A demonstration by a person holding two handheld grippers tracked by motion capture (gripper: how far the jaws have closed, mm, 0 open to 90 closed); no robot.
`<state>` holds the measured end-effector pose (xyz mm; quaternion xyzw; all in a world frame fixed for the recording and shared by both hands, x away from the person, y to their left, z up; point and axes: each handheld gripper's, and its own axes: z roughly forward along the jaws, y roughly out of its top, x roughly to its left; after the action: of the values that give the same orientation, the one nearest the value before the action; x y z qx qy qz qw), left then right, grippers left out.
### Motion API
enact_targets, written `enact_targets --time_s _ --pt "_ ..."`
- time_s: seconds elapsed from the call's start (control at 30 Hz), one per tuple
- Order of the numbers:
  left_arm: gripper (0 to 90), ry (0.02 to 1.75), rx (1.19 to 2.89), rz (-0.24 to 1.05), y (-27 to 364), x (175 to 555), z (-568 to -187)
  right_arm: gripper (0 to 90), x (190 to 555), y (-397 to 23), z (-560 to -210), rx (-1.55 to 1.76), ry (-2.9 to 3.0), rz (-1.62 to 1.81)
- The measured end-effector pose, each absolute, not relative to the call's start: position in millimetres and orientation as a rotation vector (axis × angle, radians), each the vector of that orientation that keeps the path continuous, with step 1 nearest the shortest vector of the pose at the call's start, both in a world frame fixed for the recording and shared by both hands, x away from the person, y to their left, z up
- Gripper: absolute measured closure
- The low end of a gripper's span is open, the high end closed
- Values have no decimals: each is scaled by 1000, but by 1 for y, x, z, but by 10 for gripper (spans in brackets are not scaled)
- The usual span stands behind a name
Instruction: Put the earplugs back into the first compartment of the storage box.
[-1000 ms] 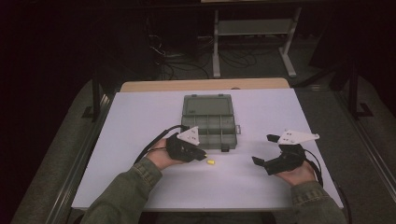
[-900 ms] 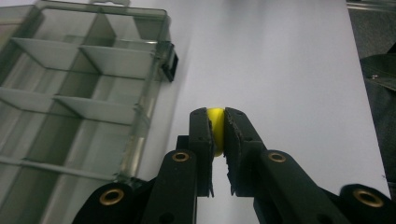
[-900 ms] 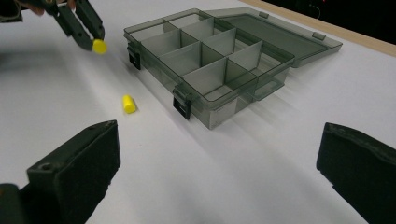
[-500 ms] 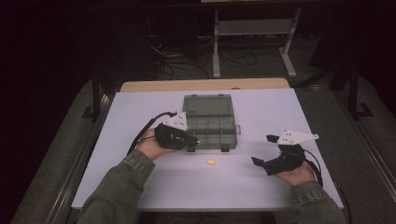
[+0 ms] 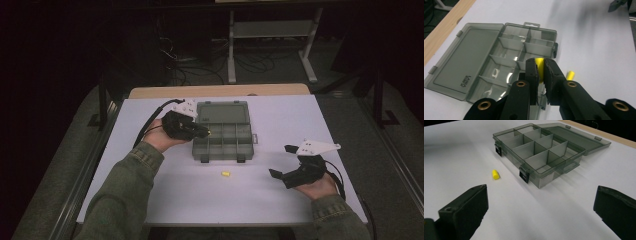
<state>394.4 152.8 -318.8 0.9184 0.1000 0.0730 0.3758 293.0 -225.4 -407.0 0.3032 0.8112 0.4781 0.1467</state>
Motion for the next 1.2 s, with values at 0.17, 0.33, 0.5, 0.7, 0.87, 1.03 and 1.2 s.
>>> enact_targets --time_s 0.17,0.33,0.5,0.7,0.87,1.03,1.2 --pt "818 271 2343 191 154 404 -316 0 292 -226 -407 877 2332 1374" --pt "820 308 2337 195 158 416 -319 0 291 -226 -407 877 2333 1371" --pt "820 371 2318 196 168 431 -325 0 291 -227 -407 881 2332 1370" --pt "821 420 2343 198 173 443 -337 0 291 -227 -408 880 2335 1368" --pt "820 421 2355 167 169 448 -350 0 290 -227 -408 882 2337 1364" --pt "820 430 2389 167 163 453 -362 0 291 -227 -409 885 2343 1359" --pt "819 438 2435 181 158 457 -372 0 290 -227 -409 886 2342 1358"
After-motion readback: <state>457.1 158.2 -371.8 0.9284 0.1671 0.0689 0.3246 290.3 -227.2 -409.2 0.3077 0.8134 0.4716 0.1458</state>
